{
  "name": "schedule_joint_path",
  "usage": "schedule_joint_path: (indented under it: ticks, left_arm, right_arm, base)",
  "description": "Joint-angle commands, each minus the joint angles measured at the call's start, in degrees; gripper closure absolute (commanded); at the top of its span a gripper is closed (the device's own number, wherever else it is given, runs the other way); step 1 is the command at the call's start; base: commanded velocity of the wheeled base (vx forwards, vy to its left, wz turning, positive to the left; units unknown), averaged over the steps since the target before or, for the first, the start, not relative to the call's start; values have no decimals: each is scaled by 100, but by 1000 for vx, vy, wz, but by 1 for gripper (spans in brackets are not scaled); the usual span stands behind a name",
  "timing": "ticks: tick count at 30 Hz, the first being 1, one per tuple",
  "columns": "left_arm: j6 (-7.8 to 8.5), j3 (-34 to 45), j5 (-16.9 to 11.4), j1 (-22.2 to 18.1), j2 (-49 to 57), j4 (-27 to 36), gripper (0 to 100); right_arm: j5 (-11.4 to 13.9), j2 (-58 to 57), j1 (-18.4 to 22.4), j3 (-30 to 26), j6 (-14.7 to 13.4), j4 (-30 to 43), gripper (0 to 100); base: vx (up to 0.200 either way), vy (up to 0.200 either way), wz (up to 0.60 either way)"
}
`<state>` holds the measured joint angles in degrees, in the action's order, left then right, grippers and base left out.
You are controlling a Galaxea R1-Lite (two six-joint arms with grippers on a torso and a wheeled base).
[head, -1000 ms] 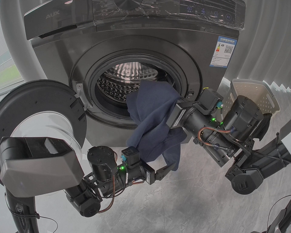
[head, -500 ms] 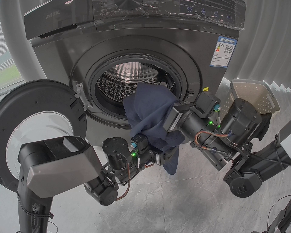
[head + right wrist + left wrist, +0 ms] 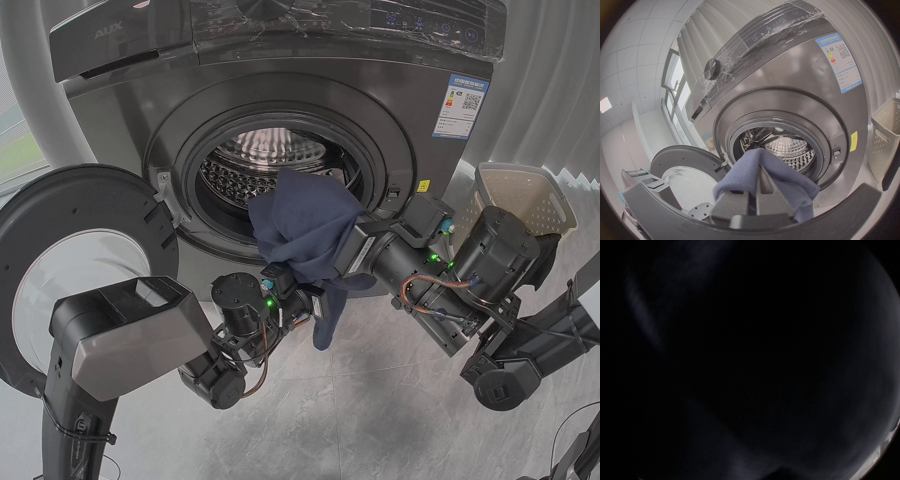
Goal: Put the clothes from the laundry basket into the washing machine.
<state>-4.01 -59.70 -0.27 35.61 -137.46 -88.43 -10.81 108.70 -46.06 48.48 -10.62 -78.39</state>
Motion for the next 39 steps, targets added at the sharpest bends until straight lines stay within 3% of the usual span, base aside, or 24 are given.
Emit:
schedule_joint_path:
  ticks: [1,11,23,39]
  left_arm:
    - [-38,20,0,-98,176,-16,100]
    - [-74,1215,-35,-107,1362,-16,100]
    - [-205,1733,-26,-142,2426,-16,100]
    - [-205,2050,-52,-89,2399,-25,100]
  right_arm:
    - [0,-42,53,-76,-2,-1,100]
    - [-17,-86,510,-260,-107,78,100]
    - [-9,-25,466,-594,-98,78,100]
    - [0,19,299,-647,-98,7,100]
  base:
    - [0,0,0]
    - [0,0,0]
    - [0,0,0]
    - [0,0,0]
